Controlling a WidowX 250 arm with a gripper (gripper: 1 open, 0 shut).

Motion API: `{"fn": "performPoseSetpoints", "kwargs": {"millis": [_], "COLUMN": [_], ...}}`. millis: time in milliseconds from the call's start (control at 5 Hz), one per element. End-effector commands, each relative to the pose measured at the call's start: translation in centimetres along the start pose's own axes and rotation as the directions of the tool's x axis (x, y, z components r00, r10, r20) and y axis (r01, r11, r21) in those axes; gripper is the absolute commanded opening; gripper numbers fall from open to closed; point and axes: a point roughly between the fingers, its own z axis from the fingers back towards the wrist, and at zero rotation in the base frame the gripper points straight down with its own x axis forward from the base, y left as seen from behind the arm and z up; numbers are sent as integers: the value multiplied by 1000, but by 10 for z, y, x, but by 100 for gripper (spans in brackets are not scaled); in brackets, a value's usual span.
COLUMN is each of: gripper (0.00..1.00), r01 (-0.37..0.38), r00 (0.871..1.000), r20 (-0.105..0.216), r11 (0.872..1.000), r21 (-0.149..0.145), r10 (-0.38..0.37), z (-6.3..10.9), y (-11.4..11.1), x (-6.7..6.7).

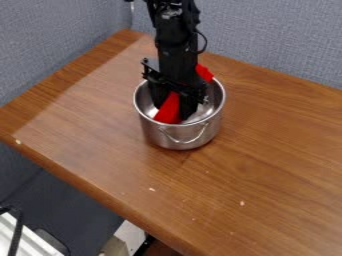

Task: Move the red object from the metal pot to the table

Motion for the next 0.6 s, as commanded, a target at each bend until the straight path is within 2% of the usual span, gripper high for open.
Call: {"fn": "performPoseSetpoints", "kwargs": {"millis": [0, 400], "gripper": [0, 0], "r01": [-7, -12], "r00": [999, 994], "r20": [46, 105], "r11": [1000, 1000], "r21": [-3, 1], "r10": [7, 12], "z": [16, 41], "y": [1, 0], "x": [2, 3]}}
